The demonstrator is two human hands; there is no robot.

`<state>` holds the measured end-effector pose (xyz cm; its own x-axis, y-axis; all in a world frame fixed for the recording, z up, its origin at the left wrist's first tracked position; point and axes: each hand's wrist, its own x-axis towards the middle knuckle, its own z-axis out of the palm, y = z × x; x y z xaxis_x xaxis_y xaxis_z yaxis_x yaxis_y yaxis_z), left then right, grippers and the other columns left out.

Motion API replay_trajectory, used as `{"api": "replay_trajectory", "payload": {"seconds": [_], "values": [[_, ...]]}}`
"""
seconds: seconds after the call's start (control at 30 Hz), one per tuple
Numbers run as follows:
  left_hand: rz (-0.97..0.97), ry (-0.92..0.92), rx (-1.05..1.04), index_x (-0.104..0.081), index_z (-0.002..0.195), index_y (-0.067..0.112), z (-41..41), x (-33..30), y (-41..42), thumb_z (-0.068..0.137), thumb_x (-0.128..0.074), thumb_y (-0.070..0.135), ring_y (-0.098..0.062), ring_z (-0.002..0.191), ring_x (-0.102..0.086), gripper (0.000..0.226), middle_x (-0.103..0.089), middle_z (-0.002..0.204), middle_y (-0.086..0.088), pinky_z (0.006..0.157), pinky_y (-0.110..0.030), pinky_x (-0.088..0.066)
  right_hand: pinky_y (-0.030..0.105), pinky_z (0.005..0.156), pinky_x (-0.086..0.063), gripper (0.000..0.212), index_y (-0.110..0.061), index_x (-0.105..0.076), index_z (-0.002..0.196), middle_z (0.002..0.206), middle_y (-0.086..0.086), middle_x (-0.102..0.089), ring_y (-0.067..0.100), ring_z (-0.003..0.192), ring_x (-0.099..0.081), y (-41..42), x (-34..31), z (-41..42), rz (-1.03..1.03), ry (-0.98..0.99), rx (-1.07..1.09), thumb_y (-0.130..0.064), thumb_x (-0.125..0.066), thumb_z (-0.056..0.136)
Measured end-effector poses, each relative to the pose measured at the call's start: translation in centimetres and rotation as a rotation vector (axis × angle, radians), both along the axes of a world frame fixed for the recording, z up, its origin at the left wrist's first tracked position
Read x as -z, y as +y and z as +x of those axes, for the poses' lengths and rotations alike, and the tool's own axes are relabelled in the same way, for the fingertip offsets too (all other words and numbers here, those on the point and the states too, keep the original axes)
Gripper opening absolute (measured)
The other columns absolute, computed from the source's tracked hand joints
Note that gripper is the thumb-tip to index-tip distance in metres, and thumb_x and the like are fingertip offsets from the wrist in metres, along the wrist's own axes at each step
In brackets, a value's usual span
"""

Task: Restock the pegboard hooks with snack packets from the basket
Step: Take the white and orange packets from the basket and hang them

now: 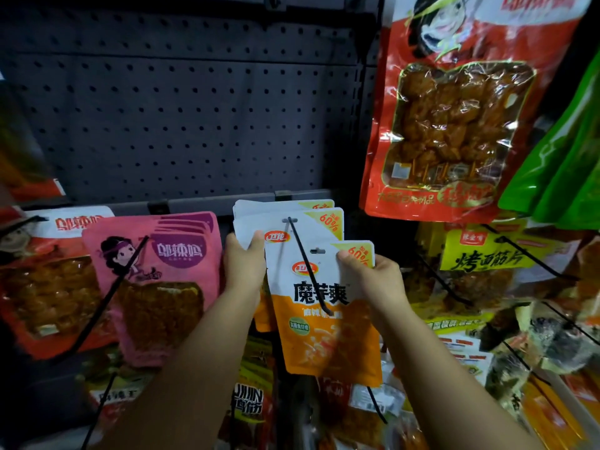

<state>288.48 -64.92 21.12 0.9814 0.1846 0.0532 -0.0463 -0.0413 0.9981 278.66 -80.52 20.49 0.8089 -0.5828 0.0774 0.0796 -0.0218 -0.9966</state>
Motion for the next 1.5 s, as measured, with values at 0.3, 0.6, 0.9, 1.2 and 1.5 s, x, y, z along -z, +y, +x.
{"api": "replay_trajectory", "payload": {"seconds": [0.3,0.6,0.9,1.2,1.5], "values": [[-0.026,-0.075,0.237,-0.020,0.148,0.030,-10.0,3.9,2.3,0.087,-0.057,0.045,-0.007,0.134,-0.034,0.072,-0.033,0.151,0.010,0.107,-0.030,-0.032,0.027,0.060,-0.050,0.016,-0.017,-0.075,0.075,0.073,0.002,-0.073,0.016,0.066,-0.066,1.8,0.3,-7.2,-0.029,-0.068,-0.288,-0.033,-0.073,0.076],[-0.149,-0.247,0.306,-0.067,0.092,0.026,-15.2,3.4,5.2,0.079,-0.066,0.021,-0.009,0.080,-0.072,0.014,-0.075,0.089,0.011,0.059,-0.017,-0.054,0.022,0.062,-0.056,0.017,-0.029,-0.075,0.084,0.088,0.000,-0.077,0.017,0.081,-0.074,1.8,-0.6,-12.3,-0.019,-0.143,-0.437,-0.039,-0.074,0.071],[-0.192,-0.417,0.290,-0.069,0.087,0.044,-18.0,-0.2,5.2,0.072,-0.063,0.033,-0.008,0.080,-0.072,0.019,-0.074,0.089,0.014,0.059,-0.016,-0.053,0.017,0.054,-0.052,0.009,-0.023,-0.075,0.070,0.075,-0.002,-0.076,0.009,0.068,-0.072,2.6,-2.6,-13.7,-0.048,-0.286,-0.306,-0.032,-0.074,0.070],[-0.244,-0.373,0.273,-0.070,0.095,0.030,-17.0,0.3,4.8,0.073,-0.067,0.032,-0.017,0.083,-0.073,0.022,-0.075,0.094,0.003,0.061,-0.023,-0.056,0.025,0.059,-0.058,0.020,-0.023,-0.076,0.076,0.082,0.002,-0.077,0.018,0.075,-0.074,2.6,-2.1,-12.2,-0.014,-0.201,-0.248,-0.040,-0.071,0.067],[-0.181,-0.354,0.227,-0.071,0.089,0.037,-15.2,2.3,4.9,0.080,-0.065,0.025,-0.010,0.080,-0.072,0.016,-0.075,0.090,0.011,0.059,-0.017,-0.054,0.020,0.059,-0.055,0.027,-0.018,-0.073,0.089,0.087,0.000,-0.077,0.016,0.079,-0.074,2.2,-0.4,-10.9,-0.031,-0.156,-0.279,-0.038,-0.069,0.072]]}}
